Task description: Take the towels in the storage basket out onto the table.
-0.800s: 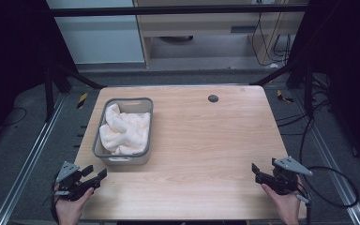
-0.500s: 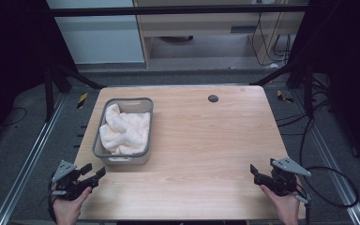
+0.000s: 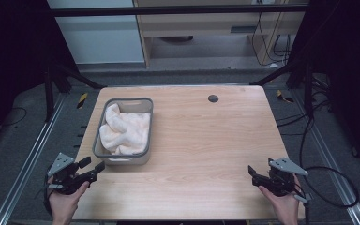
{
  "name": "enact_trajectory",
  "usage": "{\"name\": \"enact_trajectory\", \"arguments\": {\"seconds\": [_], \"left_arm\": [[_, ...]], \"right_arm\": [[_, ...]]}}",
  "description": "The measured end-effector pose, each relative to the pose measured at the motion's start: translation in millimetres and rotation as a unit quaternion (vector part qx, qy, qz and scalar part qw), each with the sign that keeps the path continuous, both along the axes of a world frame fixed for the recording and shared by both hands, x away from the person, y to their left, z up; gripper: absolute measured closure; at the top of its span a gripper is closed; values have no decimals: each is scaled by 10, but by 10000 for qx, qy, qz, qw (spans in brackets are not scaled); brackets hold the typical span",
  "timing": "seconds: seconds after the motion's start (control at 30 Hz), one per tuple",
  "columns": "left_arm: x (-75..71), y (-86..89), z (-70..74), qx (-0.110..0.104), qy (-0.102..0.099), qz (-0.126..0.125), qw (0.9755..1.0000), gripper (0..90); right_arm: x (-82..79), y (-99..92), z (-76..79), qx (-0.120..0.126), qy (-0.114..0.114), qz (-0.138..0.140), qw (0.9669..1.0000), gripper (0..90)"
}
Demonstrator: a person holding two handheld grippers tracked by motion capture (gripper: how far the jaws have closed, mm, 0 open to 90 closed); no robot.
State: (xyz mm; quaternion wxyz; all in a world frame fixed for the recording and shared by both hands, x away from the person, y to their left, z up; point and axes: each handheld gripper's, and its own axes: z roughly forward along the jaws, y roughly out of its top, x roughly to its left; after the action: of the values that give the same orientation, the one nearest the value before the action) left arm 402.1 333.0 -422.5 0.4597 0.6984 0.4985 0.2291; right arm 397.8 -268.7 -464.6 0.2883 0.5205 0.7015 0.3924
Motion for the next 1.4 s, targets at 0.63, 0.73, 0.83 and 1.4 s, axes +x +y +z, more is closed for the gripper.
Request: {"name": "enact_trajectory", "arguments": {"seconds": [0.63, 0.73, 0.83, 1.4], "left_arm": [[325, -200, 504, 246, -155, -475, 9984, 306], [399, -239, 524, 362, -64, -524, 9979, 296], [487, -271, 552, 417, 16, -573, 9975, 293], [868, -467, 656, 763, 338, -816, 9932, 256]], "right_arm": [[10, -6, -31, -74, 84, 48, 9999, 168], [17, -1, -34, -89, 90, 56, 9999, 166], [22, 10, -40, -89, 134, 62, 9999, 164], [38, 11, -67, -202, 182, 85, 9996, 148]]}}
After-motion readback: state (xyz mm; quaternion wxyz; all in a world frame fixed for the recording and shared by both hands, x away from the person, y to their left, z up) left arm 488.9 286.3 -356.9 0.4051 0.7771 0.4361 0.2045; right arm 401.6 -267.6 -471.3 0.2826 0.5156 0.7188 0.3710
